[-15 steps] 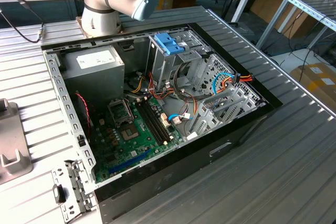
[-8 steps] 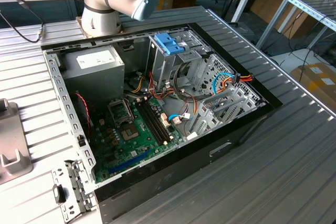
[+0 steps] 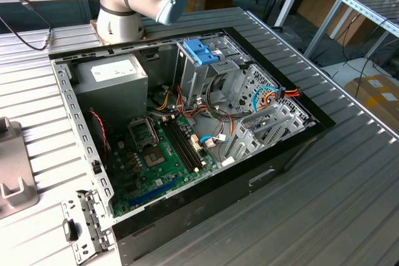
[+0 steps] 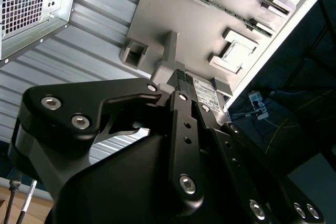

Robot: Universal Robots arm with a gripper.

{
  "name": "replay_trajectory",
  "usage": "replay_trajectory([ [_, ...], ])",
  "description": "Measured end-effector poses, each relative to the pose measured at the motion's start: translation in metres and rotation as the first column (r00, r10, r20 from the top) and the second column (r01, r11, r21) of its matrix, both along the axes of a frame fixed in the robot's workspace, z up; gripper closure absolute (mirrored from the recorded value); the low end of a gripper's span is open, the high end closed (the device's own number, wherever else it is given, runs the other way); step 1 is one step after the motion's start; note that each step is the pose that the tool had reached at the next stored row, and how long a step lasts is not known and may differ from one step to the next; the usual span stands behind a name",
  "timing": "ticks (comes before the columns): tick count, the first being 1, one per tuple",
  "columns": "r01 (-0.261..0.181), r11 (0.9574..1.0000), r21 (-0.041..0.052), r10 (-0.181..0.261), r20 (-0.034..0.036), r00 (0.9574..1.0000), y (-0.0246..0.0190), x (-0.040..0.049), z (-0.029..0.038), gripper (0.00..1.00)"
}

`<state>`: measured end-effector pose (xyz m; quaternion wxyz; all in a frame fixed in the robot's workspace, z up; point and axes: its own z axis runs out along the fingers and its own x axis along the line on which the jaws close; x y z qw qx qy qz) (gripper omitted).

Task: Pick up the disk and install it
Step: 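Reach for the disk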

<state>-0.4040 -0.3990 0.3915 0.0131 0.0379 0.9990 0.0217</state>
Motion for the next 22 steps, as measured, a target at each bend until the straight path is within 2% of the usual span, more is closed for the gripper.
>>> replay_trajectory([
  [22,0.0,1.0,0.0001,0.0,0.0,1.0,0.0,-0.0132,-0.0018,0.9],
])
